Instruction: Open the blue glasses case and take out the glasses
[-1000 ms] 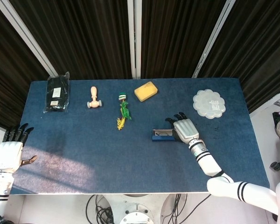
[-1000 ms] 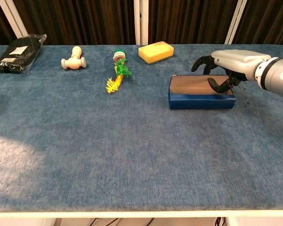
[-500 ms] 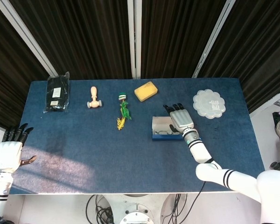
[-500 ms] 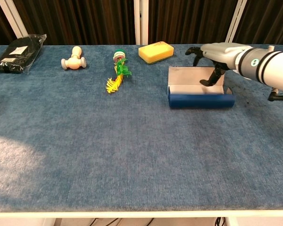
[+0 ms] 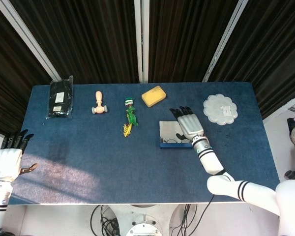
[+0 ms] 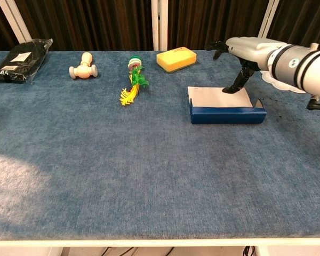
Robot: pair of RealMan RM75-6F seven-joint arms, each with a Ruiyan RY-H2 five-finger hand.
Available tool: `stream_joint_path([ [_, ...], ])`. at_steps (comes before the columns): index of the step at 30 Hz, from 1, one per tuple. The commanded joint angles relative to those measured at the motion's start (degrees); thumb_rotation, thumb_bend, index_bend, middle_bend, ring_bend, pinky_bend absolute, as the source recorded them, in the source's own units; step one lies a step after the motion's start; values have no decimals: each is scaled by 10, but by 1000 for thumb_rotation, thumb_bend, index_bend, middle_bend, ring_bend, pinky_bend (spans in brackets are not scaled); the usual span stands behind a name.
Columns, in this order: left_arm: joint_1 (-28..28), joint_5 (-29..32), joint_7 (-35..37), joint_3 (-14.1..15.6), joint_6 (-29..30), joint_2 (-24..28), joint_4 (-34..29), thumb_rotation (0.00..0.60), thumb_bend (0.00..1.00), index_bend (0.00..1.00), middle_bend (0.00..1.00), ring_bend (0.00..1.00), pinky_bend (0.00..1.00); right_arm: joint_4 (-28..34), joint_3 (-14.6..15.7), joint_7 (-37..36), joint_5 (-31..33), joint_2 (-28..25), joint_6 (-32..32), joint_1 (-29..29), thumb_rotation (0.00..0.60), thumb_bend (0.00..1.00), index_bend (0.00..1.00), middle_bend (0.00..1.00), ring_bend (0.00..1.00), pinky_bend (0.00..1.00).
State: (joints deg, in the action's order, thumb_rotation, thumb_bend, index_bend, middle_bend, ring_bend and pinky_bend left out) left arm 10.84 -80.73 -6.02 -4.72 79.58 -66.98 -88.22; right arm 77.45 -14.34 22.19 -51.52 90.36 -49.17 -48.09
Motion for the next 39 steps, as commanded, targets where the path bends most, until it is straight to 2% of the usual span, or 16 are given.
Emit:
stream_joint_path([
  [1, 0, -1, 0, 0, 1, -2, 0, 600, 47, 156, 45, 0, 13, 88, 16, -43, -37, -60, 3, 27, 600, 180, 31, 279, 11, 0],
  [3, -1, -2, 0, 1, 2, -4, -1, 600, 47, 157, 45, 0, 13, 103, 23, -49, -38, -67, 20, 25, 600, 206, 35, 307, 23, 0],
  [8, -3, -5, -4, 3, 7, -6, -2, 600, 47, 156, 45, 0, 13, 101, 26, -65, -33, -50, 48, 11, 600, 408, 6, 336, 23, 0],
  [12, -7, -6, -3, 3, 14, -3, -4, 600, 46, 157, 45, 0, 13, 86, 32, -62, -24, -34, 62, -3, 600, 486, 0, 349, 23, 0],
  [21, -11, -4, 4, 6, 14, -5, 1, 600, 46, 157, 44, 0, 13, 54, 35, -55, 0, 3, 83, -33, 600, 504, 0, 343, 23, 0],
  [29, -15, -4, 7, 6, 18, -5, 3, 600, 47, 156, 44, 0, 13, 65, 42, -54, -29, 24, 100, -58, 600, 493, 0, 344, 23, 0],
  [34, -18, -3, 9, 7, 20, -5, 4, 600, 47, 157, 44, 0, 13, 105, 71, -44, -68, 9, 93, -53, 600, 485, 0, 353, 23, 0],
  [39, -17, -6, 12, 7, 18, -7, 7, 600, 47, 157, 45, 0, 13, 168, 118, -23, -106, -41, 54, -20, 600, 478, 0, 359, 24, 0],
])
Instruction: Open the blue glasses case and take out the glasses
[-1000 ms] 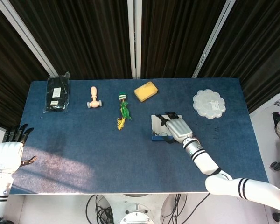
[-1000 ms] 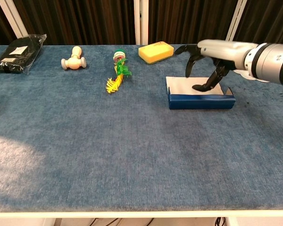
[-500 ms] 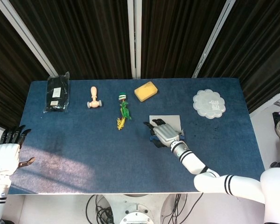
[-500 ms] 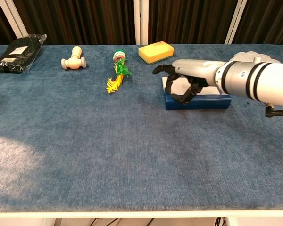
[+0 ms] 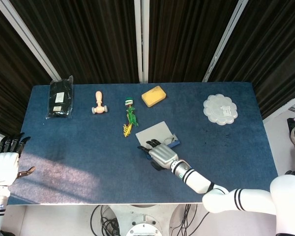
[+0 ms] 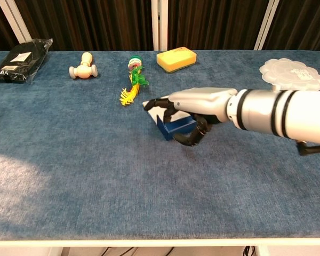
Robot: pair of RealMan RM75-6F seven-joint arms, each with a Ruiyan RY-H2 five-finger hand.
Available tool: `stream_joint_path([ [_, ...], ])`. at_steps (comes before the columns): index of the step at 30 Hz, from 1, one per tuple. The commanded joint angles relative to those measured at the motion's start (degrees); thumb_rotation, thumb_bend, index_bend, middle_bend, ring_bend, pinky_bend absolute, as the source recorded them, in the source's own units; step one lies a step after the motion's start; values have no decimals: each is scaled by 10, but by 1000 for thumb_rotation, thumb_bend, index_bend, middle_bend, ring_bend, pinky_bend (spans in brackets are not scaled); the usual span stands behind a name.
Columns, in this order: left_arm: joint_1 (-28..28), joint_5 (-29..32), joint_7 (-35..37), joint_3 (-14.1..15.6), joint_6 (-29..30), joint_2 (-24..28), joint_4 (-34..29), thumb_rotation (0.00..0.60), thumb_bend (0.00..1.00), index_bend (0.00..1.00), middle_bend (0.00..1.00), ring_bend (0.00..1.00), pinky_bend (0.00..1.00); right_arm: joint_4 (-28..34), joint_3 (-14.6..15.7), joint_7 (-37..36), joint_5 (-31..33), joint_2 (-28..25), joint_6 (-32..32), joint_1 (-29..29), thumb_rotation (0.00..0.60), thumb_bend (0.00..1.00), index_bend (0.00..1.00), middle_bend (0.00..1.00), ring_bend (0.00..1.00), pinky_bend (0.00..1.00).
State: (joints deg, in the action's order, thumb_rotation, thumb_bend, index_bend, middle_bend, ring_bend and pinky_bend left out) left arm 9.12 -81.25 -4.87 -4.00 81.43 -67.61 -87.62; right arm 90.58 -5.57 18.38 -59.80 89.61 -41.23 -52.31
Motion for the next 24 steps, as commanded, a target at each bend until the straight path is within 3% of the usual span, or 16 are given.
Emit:
stream_joint_path([
  [1, 1, -1, 1, 0, -1, -1, 2, 600, 47, 157, 45, 0, 13, 47, 40, 21, -26, -45, -33, 29, 600, 478, 0, 361, 24, 0],
  [5, 2, -3, 2, -1, -2, -2, 3, 600, 47, 157, 45, 0, 13, 88, 68, 47, -22, -93, -69, 56, 600, 478, 0, 364, 23, 0],
  [10, 2, -4, 0, -1, -1, -2, 1, 600, 47, 157, 44, 0, 13, 112, 71, 93, -15, -121, -134, 80, 600, 436, 0, 335, 24, 0],
  [17, 0, -6, -9, 0, 4, 3, -11, 600, 46, 156, 45, 0, 13, 73, 55, 97, -25, -62, -149, 84, 600, 174, 0, 36, 0, 0],
  [24, 0, -4, -13, -1, 2, 8, -18, 600, 47, 157, 44, 0, 13, 32, 42, 76, -35, -9, -149, 90, 600, 43, 0, 0, 0, 0],
])
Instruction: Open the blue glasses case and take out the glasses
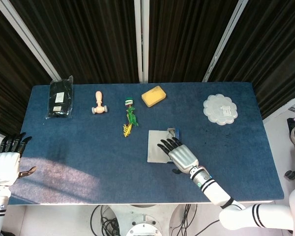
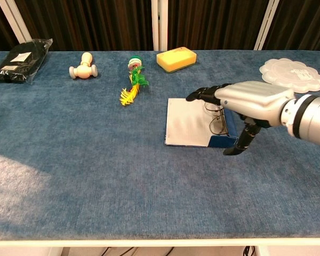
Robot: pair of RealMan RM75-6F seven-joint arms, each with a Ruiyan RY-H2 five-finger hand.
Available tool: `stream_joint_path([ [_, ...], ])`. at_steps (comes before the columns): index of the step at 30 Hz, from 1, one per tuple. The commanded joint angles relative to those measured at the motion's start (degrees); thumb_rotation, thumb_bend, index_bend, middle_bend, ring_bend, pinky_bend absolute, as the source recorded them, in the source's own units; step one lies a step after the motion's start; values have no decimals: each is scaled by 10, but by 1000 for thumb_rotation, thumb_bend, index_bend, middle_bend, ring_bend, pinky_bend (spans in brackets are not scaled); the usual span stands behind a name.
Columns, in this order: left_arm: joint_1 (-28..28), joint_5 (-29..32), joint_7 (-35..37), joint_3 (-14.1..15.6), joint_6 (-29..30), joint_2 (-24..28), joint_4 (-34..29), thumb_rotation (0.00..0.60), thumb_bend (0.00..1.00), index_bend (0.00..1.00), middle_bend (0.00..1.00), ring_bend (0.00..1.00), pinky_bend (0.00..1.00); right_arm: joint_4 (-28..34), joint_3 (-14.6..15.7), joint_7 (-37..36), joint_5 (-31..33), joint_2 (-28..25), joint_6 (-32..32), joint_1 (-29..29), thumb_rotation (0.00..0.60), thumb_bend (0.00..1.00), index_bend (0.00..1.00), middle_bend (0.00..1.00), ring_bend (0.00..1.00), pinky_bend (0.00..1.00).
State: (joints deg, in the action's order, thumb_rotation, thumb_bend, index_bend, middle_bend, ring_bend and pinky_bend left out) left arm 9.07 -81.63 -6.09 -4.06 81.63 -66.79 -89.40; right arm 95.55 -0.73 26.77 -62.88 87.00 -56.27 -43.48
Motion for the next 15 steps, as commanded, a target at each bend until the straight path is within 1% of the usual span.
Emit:
stream_joint_path([
  [1, 1, -1, -1, 0, 0, 0, -1, 600, 47, 157, 44, 0, 13, -24, -9, -9, -3, 22, 3, 2, 600, 42, 0, 0, 0, 0],
  [5, 2, -3, 1, 0, -1, -1, -1, 600, 46, 157, 45, 0, 13, -64, -23, -4, 9, 47, 7, -2, 600, 42, 0, 0, 0, 0],
  [7, 1, -3, 2, 0, 0, 0, 0, 600, 46, 157, 44, 0, 13, -92, -35, 3, 21, 57, 0, -3, 600, 43, 0, 0, 0, 0],
  [11, -2, -2, 5, 1, 2, 2, 0, 600, 47, 156, 45, 0, 13, -122, -53, 5, 49, 57, 4, -3, 600, 43, 0, 0, 0, 0],
  [15, -3, -2, 8, 1, 2, 2, 2, 600, 46, 157, 45, 0, 13, -173, -83, 4, 96, 61, 24, -13, 600, 46, 0, 0, 0, 0],
])
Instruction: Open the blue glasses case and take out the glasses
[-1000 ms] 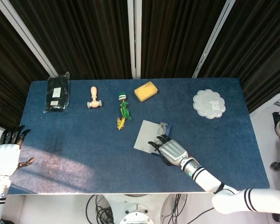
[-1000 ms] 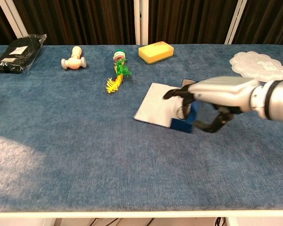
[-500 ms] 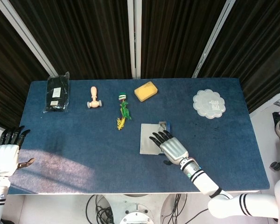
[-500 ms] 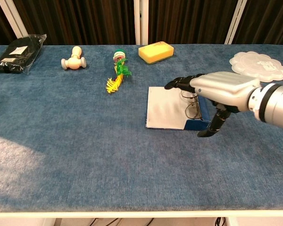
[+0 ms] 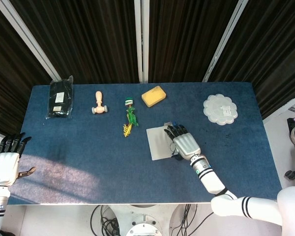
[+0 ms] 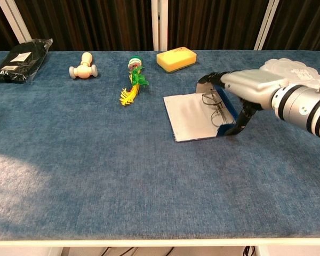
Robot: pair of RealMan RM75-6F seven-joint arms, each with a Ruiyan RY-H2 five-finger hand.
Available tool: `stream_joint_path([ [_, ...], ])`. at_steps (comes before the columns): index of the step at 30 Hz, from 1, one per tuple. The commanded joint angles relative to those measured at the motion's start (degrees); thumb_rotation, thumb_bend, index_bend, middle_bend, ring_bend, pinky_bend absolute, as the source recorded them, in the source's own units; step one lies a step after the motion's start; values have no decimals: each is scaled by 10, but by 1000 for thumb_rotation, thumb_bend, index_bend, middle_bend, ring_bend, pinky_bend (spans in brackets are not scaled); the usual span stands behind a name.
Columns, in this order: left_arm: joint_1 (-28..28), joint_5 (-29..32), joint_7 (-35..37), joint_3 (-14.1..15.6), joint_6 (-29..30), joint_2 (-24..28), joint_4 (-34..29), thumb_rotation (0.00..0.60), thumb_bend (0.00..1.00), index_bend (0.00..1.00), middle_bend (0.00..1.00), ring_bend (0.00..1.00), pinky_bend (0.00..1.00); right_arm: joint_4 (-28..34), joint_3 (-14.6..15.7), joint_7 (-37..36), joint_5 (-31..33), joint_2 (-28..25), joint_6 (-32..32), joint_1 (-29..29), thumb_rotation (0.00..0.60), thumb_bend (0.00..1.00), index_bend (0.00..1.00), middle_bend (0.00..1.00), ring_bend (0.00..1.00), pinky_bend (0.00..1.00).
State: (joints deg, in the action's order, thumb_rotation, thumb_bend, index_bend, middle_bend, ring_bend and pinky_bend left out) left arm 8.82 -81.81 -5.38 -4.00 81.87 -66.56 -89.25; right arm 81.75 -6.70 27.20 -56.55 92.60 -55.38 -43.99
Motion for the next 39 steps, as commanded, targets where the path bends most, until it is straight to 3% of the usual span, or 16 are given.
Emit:
stream_joint_path([
  [1, 0, 0, 1, 0, -1, -1, 1, 600, 46, 157, 45, 0, 13, -47, -30, -1, 44, 5, 23, -11, 600, 50, 0, 0, 0, 0],
  [4, 0, 1, 2, 1, -2, -1, 1, 600, 47, 156, 45, 0, 13, -59, -47, -15, 75, -7, 55, -18, 600, 62, 0, 0, 0, 0],
  [7, -2, 4, 4, 0, -2, 1, 2, 600, 46, 157, 44, 0, 13, -23, -62, -56, 90, -48, 96, -15, 600, 102, 0, 17, 0, 0],
  [12, 1, 5, 4, -1, -6, 0, 3, 600, 46, 157, 44, 0, 13, 35, -105, -173, 130, -132, 208, -13, 600, 327, 0, 134, 0, 0],
  [14, 2, 4, 4, -1, -8, -1, 3, 600, 46, 157, 45, 0, 13, 31, -121, -214, 134, -144, 242, -15, 599, 442, 0, 161, 0, 0],
  [16, 3, 4, 3, 0, -10, -2, 4, 600, 46, 157, 45, 0, 13, 10, -130, -241, 129, -145, 266, -20, 593, 487, 0, 166, 0, 0],
  [31, 4, 12, 1, -3, -15, -1, 4, 600, 47, 156, 45, 0, 13, -144, -83, -256, 180, -64, 312, -109, 573, 543, 0, 174, 0, 0],
  [39, 5, 15, 3, -3, -19, -2, 7, 600, 46, 157, 45, 0, 13, -150, -82, -271, 150, -38, 336, -141, 574, 529, 0, 187, 0, 0],
])
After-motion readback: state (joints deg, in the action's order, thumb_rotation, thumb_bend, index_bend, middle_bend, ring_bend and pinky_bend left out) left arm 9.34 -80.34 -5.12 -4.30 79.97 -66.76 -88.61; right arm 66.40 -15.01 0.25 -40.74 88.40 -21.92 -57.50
